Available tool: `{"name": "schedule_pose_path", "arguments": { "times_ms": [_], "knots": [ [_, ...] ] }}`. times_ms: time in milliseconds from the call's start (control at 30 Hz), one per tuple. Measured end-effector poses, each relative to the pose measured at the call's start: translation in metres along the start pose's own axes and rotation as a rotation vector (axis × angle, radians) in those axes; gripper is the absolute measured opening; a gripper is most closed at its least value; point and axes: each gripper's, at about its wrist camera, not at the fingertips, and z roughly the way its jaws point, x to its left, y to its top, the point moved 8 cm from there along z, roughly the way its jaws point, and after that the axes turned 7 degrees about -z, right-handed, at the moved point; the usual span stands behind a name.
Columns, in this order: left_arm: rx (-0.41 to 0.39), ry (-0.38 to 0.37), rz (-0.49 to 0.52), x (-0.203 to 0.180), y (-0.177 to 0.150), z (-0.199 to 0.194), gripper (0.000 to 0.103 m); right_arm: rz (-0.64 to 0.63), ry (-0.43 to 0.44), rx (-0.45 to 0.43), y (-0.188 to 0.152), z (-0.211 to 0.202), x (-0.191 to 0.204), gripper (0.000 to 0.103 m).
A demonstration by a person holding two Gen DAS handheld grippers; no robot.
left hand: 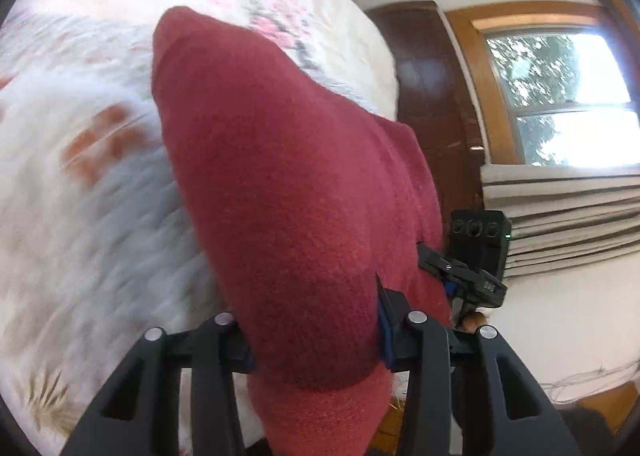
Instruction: Fold small clothes
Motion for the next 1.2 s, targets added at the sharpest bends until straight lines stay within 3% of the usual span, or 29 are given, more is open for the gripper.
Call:
{"name": "schedule_pose_path", "arguments": {
  "times_ms": [133,200,267,333,400,467,567,633,733,800,833,867,900,967,1033,1133,1200],
  "knots": [
    [-0.007,0.045,-0.107,0.070,-0.028,-0.005,0.047,0.005,-0.049,0.104,-0.022,0.055,-0.005,0.045],
    [0.000,0.059,-0.130,0.093,-0.034,0.005,0.054,0.002,-0.105,0.111,-0.029,0.066,-0.012,0.065],
    [-0.022,0.045,-0.136,0.099,-0.036,0.009,0.072,0.018,-0.168,0.101,-0.026,0.060,-0.015,0.081],
    [-0.059,0.084,-0.117,0.098,-0.037,-0.003,0.082,-0.007,-0.221,0.063,-0.019,0.040,-0.012,0.081],
    [-0.134,0.156,-0.104,0.099,-0.041,-0.033,0.086,-0.075,-0.305,-0.043,-0.001,0.007,0.008,0.073],
    [-0.212,0.155,-0.078,0.091,-0.047,-0.062,0.087,-0.148,-0.259,-0.108,0.014,-0.006,0.046,0.070],
    [-0.262,-0.015,0.011,0.055,-0.068,-0.091,0.088,-0.192,-0.164,-0.089,0.026,0.016,0.078,0.070],
    [-0.256,-0.107,0.075,0.035,-0.084,-0.087,0.089,-0.175,-0.098,0.005,0.023,0.061,0.079,0.064],
    [-0.174,-0.137,0.120,0.030,-0.108,-0.048,0.090,-0.154,-0.129,0.080,0.011,0.086,0.039,0.049],
    [-0.103,-0.086,0.120,0.043,-0.120,-0.014,0.090,-0.116,-0.154,0.088,0.010,0.084,0.009,0.013],
    [-0.096,-0.077,0.117,0.045,-0.121,-0.005,0.090,-0.093,-0.165,0.093,0.011,0.080,0.001,0.007],
    [-0.093,-0.072,0.103,0.048,-0.120,-0.001,0.091,-0.113,-0.180,0.090,0.013,0.073,0.004,0.010],
    [-0.096,-0.078,0.084,0.048,-0.119,-0.002,0.093,-0.144,-0.176,0.074,0.015,0.061,0.009,0.030],
    [-0.107,-0.113,0.054,0.045,-0.115,-0.008,0.099,-0.192,-0.169,0.020,0.027,0.044,0.024,0.055],
    [-0.096,-0.118,0.041,0.047,-0.113,-0.009,0.099,-0.180,-0.161,0.008,0.045,0.049,0.021,0.055],
    [-0.059,-0.090,0.034,0.051,-0.112,0.002,0.099,-0.126,-0.227,0.084,0.058,0.079,-0.008,0.053],
    [-0.048,-0.085,0.013,0.050,-0.101,0.004,0.099,-0.119,-0.285,0.113,0.052,0.090,-0.026,0.037]
  ]
}}
